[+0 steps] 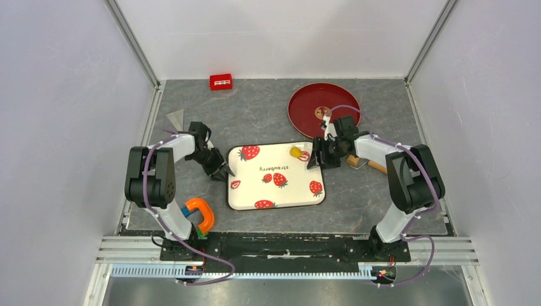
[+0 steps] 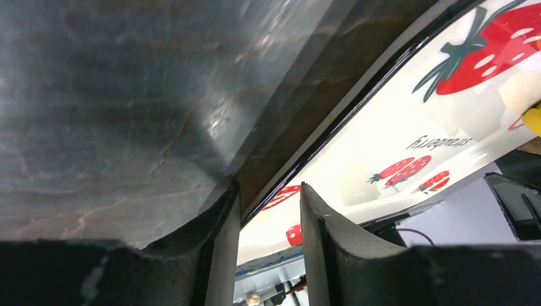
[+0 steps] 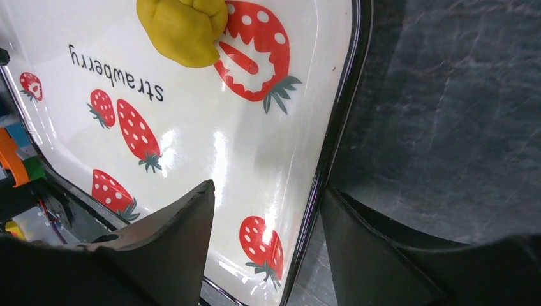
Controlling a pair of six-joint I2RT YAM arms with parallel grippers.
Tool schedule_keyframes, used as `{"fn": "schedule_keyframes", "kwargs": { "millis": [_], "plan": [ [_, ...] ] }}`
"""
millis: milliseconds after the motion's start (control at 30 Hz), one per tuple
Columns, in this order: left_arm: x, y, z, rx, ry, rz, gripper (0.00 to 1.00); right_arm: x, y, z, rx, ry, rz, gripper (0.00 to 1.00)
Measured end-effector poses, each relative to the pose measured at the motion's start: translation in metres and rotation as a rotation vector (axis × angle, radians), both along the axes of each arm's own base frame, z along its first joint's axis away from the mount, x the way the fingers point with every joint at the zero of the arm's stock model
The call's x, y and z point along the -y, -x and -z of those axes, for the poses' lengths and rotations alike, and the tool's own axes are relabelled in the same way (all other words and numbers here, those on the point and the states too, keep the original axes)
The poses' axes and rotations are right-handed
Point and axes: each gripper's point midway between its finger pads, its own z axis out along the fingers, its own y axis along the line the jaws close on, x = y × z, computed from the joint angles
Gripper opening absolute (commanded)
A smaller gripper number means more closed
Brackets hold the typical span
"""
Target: Roll out the dumpling wrappers from the dough
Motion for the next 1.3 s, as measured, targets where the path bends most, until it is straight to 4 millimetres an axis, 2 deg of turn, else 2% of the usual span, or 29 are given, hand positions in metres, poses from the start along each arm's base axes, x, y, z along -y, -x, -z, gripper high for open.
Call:
{"fn": "schedule_keyframes", "kwargs": {
  "millis": [167,467,600,667,733,800,900,1000,1200,1300],
  "plan": [
    [0.001,-0.023,-0.001,0.037,0.004,-0.002,0.52,0.001,-0.016,-0.001,0.004,0.026,0.016,0.66],
    [-0.003,-0.032,-0.005,0.071,-0.041,0.013,0.59,0.006,-0.016,-0.007,0.006,0.103,-0.004,0.69],
    [-0.014,-0.036,-0.022,0.132,-0.116,0.04,0.59,0.01,-0.023,-0.022,0.053,0.125,-0.005,0.68],
    [-0.02,-0.041,-0.039,0.199,-0.149,0.057,0.59,0.01,-0.029,-0.033,0.093,0.125,0.001,0.66],
    [-0.022,-0.045,-0.053,0.252,-0.158,0.066,0.59,0.009,-0.034,-0.042,0.121,0.117,0.003,0.63],
    [-0.023,-0.046,-0.065,0.298,-0.164,0.076,0.59,0.006,-0.04,-0.049,0.149,0.103,0.004,0.56],
    [-0.022,-0.043,-0.073,0.325,-0.165,0.083,0.59,-0.002,-0.047,-0.055,0.163,0.068,0.003,0.48],
    [-0.02,-0.033,-0.069,0.313,-0.165,0.093,0.59,-0.013,-0.059,-0.055,0.159,0.034,0.002,0.43],
    [-0.023,-0.005,-0.049,0.24,-0.183,0.107,0.58,-0.031,-0.084,-0.043,0.126,0.009,0.02,0.21],
    [-0.027,0.001,-0.043,0.222,-0.208,0.106,0.58,-0.034,-0.095,-0.038,0.119,0.017,0.038,0.14]
  ]
}}
